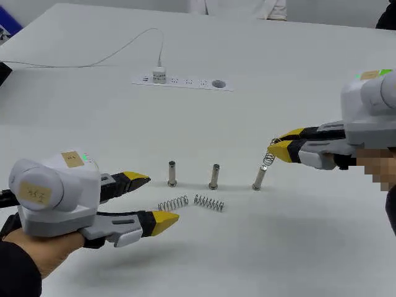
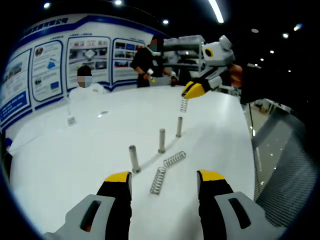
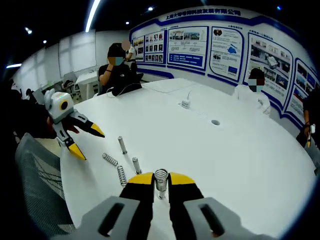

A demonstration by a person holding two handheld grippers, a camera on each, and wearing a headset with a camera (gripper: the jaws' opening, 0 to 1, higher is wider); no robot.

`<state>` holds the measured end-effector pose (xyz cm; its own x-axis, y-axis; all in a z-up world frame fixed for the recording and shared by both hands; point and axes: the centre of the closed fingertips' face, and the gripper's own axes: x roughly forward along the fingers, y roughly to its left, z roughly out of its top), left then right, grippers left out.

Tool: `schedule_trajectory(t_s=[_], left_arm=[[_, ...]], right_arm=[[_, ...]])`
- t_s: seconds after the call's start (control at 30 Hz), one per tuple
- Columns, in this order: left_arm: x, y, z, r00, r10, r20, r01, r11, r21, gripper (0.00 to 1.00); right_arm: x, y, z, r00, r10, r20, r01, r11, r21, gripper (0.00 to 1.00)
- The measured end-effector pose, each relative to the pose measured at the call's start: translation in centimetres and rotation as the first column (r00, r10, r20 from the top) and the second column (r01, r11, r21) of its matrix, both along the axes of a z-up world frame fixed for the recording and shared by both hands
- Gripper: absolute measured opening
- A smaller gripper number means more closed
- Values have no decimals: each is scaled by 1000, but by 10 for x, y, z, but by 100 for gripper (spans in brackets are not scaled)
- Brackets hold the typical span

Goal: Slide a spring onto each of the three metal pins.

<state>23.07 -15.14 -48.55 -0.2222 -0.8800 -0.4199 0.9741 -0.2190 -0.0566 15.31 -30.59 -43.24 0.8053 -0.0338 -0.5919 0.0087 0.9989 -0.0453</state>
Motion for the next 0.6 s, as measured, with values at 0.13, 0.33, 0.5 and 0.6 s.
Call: schedule_trajectory(t_s=[0.13,0.33,0.5,0.6], left_arm=[[-1,1,-1,1000,1,-2,-1,1000,2,53],[-1,1,0,1000,2,-2,-2,1000,2,53],[-3,2,0,1000,0,-2,0,1000,6,53],[-3,2,-1,1000,-1,-3,1,1000,8,53]], right_arm=[[2,1,-4,1000,-1,-4,1,1000,11,12],[2,-2,-11,1000,-9,-18,9,1000,10,12],[2,-2,-17,1000,-12,-26,13,1000,23,12],[2,-1,-20,999,-14,-29,15,999,28,12]])
